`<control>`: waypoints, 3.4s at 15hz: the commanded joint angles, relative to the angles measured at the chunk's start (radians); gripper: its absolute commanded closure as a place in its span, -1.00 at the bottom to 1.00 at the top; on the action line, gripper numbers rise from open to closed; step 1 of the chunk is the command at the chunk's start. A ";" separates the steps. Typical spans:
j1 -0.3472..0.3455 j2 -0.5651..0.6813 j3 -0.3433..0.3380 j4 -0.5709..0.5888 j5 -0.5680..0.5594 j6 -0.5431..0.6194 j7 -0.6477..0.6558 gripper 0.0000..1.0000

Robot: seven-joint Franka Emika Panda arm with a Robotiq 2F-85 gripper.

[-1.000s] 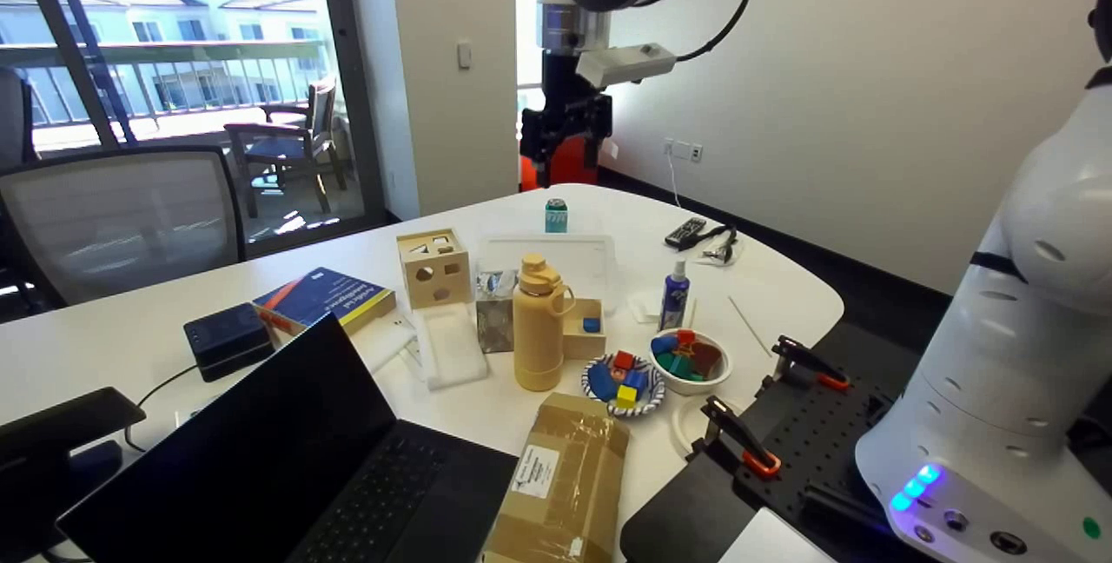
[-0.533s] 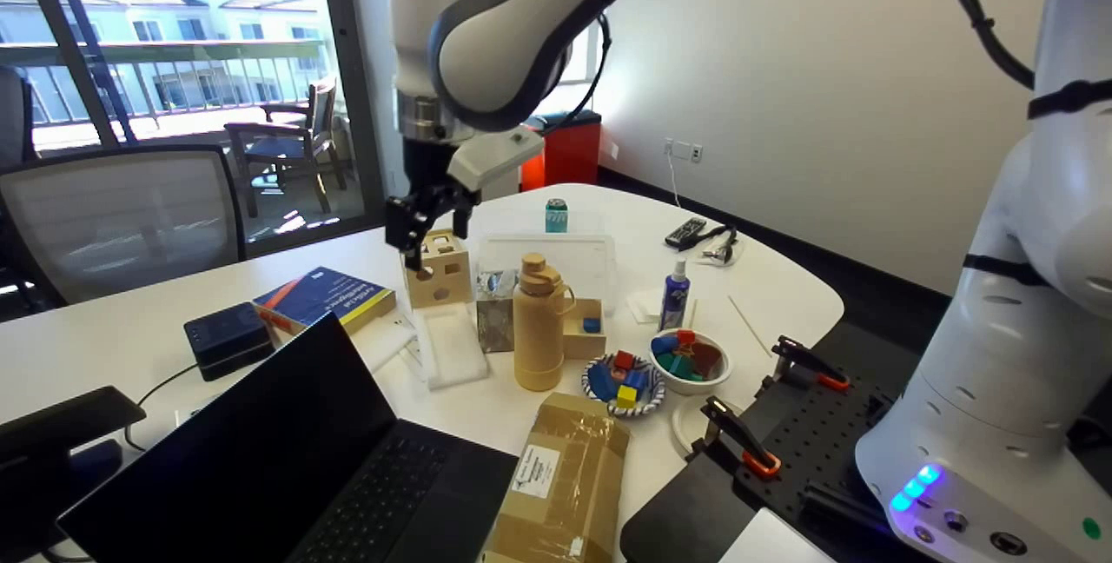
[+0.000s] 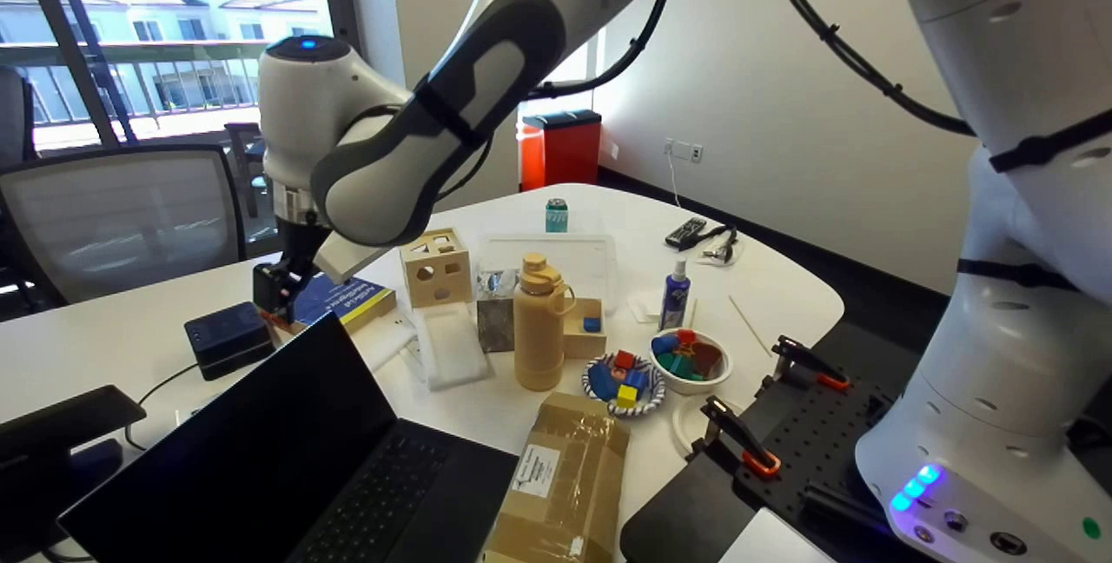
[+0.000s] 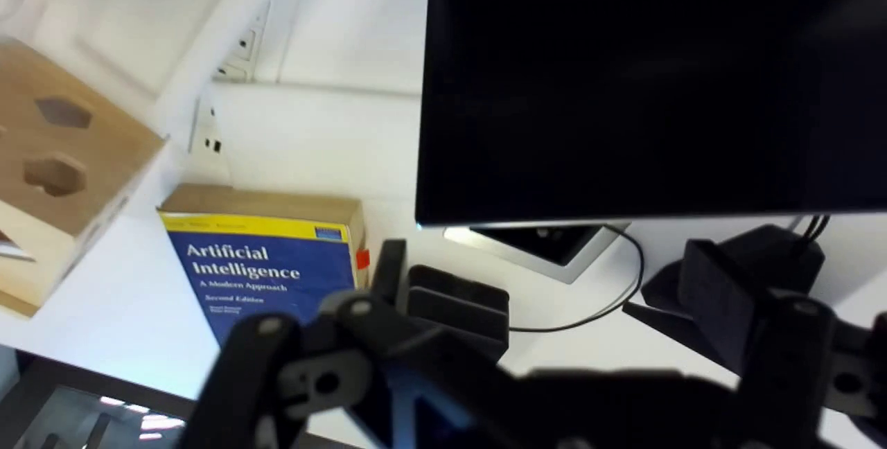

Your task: Close the laptop.

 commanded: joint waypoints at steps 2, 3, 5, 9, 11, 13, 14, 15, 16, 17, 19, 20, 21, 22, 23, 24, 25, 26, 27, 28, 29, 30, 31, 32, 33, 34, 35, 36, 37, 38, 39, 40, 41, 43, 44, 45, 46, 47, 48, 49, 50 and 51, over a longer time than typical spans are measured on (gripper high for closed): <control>0.080 0.233 -0.088 0.305 0.040 0.019 0.017 -1.00; 0.090 0.275 -0.099 0.363 0.055 0.013 0.014 -1.00; 0.100 0.345 -0.110 0.456 0.086 0.002 0.001 -1.00; 0.077 0.429 -0.055 0.578 0.165 -0.122 -0.093 -1.00; 0.070 0.446 -0.029 0.616 0.197 -0.230 -0.145 -1.00; 0.066 0.454 -0.009 0.655 0.216 -0.346 -0.196 -1.00; 0.066 0.456 -0.003 0.677 0.221 -0.406 -0.218 -1.00; 0.063 0.455 0.006 0.698 0.227 -0.468 -0.245 -1.00; 0.057 0.456 0.017 0.717 0.233 -0.527 -0.280 -1.00; 0.053 0.460 0.026 0.738 0.236 -0.582 -0.307 -1.00; 0.033 0.472 0.060 0.772 0.255 -0.687 -0.381 -1.00; 0.028 0.485 0.067 0.787 0.261 -0.734 -0.401 -1.00; 0.024 0.494 0.071 0.802 0.267 -0.785 -0.414 -1.00; 0.019 0.506 0.078 0.815 0.277 -0.826 -0.427 -1.00; 0.015 0.515 0.084 0.825 0.281 -0.868 -0.441 -1.00; 0.011 0.526 0.090 0.836 0.289 -0.906 -0.453 -1.00; 0.004 0.527 0.094 0.826 0.292 -0.938 -0.461 -1.00; 0.006 0.535 0.090 0.831 0.291 -0.981 -0.454 -1.00; 0.004 0.541 0.091 0.829 0.294 -1.018 -0.456 -1.00; 0.003 0.548 0.090 0.823 0.294 -1.052 -0.454 -1.00; 0.003 0.555 0.089 0.821 0.294 -1.086 -0.446 -1.00; 0.005 0.566 0.086 0.816 0.292 -1.111 -0.432 -1.00; 0.009 0.578 0.081 0.810 0.287 -1.117 -0.420 -1.00; 0.014 0.591 0.075 0.808 0.280 -1.117 -0.411 -1.00; 0.015 0.604 0.077 0.807 0.283 -1.106 -0.405 -1.00; 0.020 0.618 0.074 0.804 0.280 -1.081 -0.393 -1.00; 0.023 0.630 0.072 0.803 0.281 -1.062 -0.379 -1.00; 0.027 0.640 0.069 0.799 0.282 -1.036 -0.361 -1.00; 0.031 0.649 0.066 0.798 0.279 -1.019 -0.351 -1.00; 0.032 0.658 0.066 0.794 0.279 -0.992 -0.336 -1.00; 0.034 0.666 0.065 0.790 0.275 -0.972 -0.328 -1.00; 0.033 0.674 0.066 0.783 0.274 -0.937 -0.320 -1.00; 0.032 0.681 0.064 0.770 0.273 -0.880 -0.304 -1.00; 0.028 0.693 0.065 0.741 0.273 -0.763 -0.282 -1.00; 0.025 0.690 0.059 0.714 0.268 -0.699 -0.277 -1.00; 0.022 0.688 0.056 0.686 0.269 -0.643 -0.260 -1.00; 0.020 0.684 0.052 0.655 0.268 -0.597 -0.254 -1.00; 0.020 0.679 0.047 0.624 0.268 -0.554 -0.242 -1.00; 0.020 0.674 0.043 0.592 0.271 -0.515 -0.232 -1.00; 0.020 0.668 0.040 0.566 0.272 -0.490 -0.218 -1.00; 0.018 0.665 0.039 0.544 0.274 -0.469 -0.208 -1.00; 0.016 0.659 0.040 0.519 0.275 -0.454 -0.205 -1.00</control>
